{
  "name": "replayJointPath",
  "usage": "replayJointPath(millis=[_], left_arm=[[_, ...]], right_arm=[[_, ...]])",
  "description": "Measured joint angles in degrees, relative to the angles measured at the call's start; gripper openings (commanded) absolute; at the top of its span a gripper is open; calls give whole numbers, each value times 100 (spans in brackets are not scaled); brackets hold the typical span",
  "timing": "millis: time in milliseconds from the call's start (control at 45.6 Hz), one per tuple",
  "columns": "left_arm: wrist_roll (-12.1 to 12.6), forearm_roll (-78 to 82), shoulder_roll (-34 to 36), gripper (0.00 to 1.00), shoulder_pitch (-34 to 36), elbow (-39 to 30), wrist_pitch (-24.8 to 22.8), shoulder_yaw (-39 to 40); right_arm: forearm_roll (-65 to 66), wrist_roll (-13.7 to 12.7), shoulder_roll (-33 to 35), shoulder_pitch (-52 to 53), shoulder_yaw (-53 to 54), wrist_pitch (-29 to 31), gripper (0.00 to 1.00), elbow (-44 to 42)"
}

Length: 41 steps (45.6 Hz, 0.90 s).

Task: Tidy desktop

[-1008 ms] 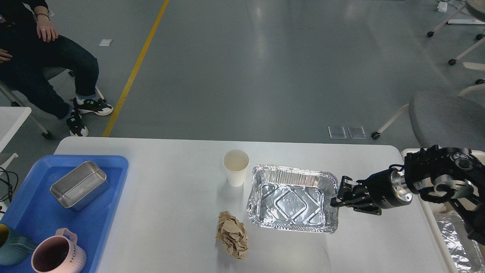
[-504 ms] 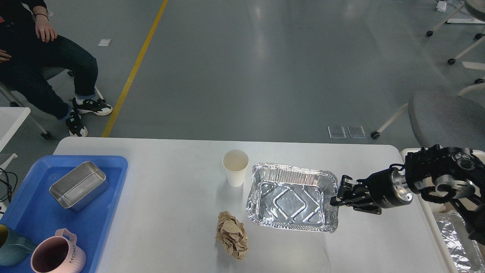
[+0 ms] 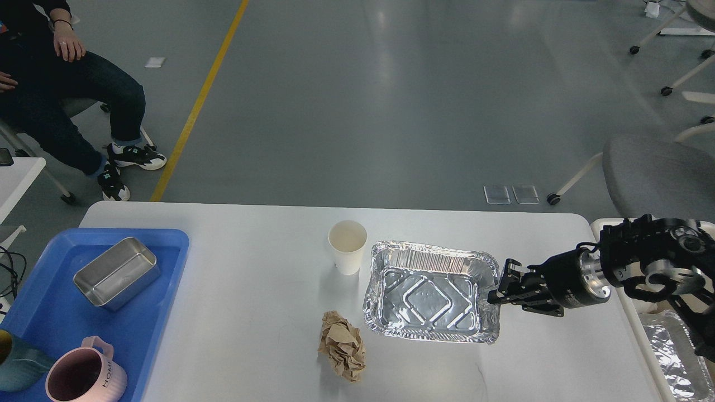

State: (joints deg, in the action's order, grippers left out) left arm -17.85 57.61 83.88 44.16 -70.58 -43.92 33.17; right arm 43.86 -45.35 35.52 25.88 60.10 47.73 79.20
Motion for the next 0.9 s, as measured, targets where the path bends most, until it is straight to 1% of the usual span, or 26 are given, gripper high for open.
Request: replayJointPath(millis=[66,131,241,329,460,635,701,789,898], left_arm=[[9,4,-31,97,48,0,-212,-2],[73,4,-42,97,96,0,-437,-2],[362,-6,-72,97,202,0,-713,-1],[479,-17,-87,97,249,1,-821,6],[492,-16,-132,97,267,2,-910,11],[518,1,-406,97,267,18,-942,8],[545,21,-634,97,261,32,-931,-11],[627,51,-1140,97,259,34,-879,-33],[902,192,-1811,97,280,38,-737,-37]], right_arm=[[0,0,11,-2,2,0,0,8],[0,0,15,-3,2,0,0,25],[0,0,18,-3,2,0,0,35],[0,0,24,-6,4,0,0,36],[0,0,25,-16,8,0,0,37],[-3,0,25,-59,59,0,0,72],[-3,0,25,-74,70,0,0,76],[-2,0,23,-86,79,0,0,79],[-3,0,13,-98,84,0,0,80]])
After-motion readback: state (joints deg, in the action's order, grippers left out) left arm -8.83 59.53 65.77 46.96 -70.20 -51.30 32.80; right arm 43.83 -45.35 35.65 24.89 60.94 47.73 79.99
